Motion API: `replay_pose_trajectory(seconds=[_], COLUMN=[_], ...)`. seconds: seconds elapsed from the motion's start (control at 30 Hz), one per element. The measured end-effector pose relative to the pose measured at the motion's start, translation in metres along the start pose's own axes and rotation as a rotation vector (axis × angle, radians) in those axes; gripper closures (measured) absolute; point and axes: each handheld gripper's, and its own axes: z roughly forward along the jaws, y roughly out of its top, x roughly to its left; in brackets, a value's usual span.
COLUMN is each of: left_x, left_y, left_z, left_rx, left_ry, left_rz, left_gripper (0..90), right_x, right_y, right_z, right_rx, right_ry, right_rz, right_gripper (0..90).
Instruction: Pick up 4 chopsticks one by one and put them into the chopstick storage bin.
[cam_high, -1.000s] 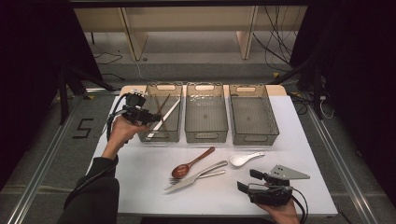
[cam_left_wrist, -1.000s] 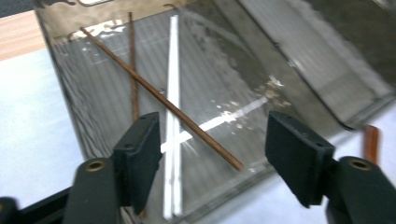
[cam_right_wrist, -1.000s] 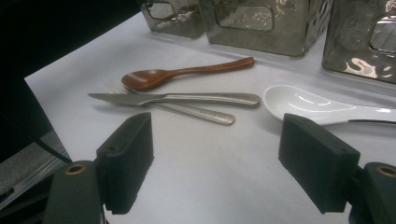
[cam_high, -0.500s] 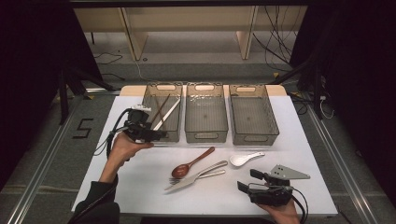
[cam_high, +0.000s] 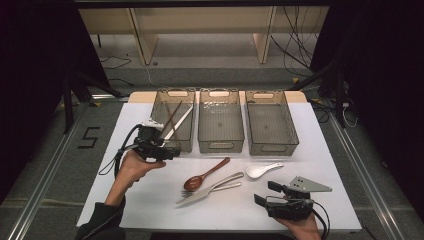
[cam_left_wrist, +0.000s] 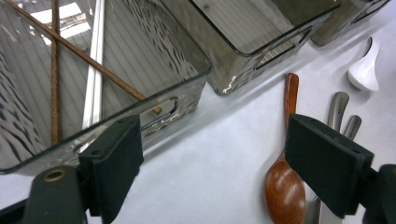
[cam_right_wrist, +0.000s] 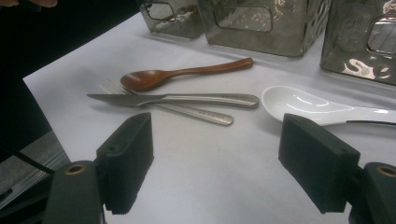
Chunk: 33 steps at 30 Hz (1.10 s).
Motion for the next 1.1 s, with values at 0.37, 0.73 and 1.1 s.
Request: replay_pose_trajectory(seconds=[0.37,0.73,1.1], left_x=[-0.011,-0.023,-0.034], left_y=[-0.012,-0.019,-0.020], left_z=[0.006,0.018,0.029], left_rx=[0.027,0.056,0.078], left_ry=[-0.018,-0.047,-0.083], left_rz=[0.014,0.041,0.073], left_gripper=[18.7,18.4,18.0], right_x=[-0.001,-0.002,-0.004], right_y=[0.000,0.000,-0.001], right_z=[-0.001,-0.002,-0.003], right_rx=[-0.003,-0.002,-0.004], right_ry=[-0.001,-0.004,-0.003], right_rz=[-0.001,-0.001,0.003], right_gripper=[27.1,27.0,27.0])
